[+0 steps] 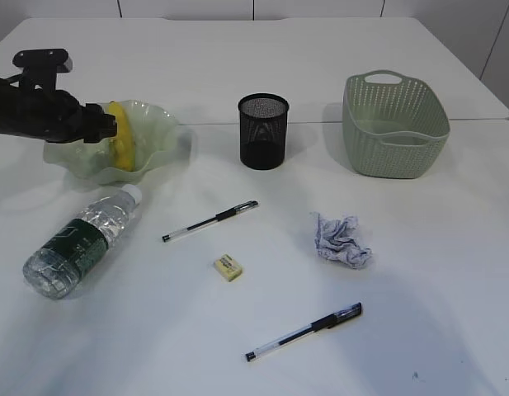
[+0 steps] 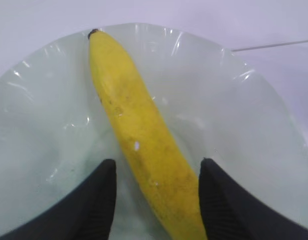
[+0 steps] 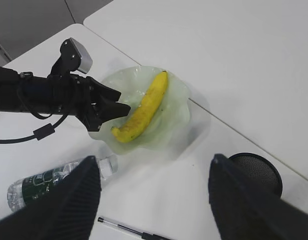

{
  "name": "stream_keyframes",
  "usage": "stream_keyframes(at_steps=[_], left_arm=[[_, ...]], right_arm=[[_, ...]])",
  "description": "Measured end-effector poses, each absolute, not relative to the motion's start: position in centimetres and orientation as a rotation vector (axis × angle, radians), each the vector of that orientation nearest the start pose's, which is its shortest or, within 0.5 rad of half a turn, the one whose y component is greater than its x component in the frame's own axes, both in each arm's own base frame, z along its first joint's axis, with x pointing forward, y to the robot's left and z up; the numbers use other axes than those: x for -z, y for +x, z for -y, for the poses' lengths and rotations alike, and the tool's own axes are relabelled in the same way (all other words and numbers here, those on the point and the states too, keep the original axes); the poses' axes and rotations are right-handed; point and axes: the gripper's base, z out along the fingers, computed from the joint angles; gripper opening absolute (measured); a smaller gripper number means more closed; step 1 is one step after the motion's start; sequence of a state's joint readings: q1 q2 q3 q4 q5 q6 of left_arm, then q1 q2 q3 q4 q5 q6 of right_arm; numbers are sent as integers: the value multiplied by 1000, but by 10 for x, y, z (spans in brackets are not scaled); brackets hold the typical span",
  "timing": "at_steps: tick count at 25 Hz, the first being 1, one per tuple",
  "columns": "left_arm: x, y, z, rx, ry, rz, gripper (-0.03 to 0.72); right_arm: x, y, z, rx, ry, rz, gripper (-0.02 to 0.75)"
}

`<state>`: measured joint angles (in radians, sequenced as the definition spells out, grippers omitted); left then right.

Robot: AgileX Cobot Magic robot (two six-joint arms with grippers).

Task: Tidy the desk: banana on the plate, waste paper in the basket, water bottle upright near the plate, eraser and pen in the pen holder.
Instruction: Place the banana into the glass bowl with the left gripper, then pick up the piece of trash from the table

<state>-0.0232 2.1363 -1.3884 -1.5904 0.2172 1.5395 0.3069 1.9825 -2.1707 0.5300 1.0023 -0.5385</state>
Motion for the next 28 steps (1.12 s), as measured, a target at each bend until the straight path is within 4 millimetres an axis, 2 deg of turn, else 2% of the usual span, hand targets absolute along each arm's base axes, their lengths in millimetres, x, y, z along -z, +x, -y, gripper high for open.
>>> stream_keyframes(at_steps=[4,7,12,19,28], left_arm=[[-165,464,34,339,97,-2186,379],[-188,460,40,407,129,-2129,379],[-219,451,52,552,221,-2044,379],[-236,439,66,745,369,-1973,379],[-261,423,60,907,490,-1875,379]], right_arm=[[-397,420,-172,-506,-834,-2078,504],[-385,424,-173,-502,-856,-2121,504],[-378,425,-174,-506,-873,-2151,503],[-375,424,-172,-483,-903,-2183,503],[-365,419,-162,-364,-955,-2320,503]])
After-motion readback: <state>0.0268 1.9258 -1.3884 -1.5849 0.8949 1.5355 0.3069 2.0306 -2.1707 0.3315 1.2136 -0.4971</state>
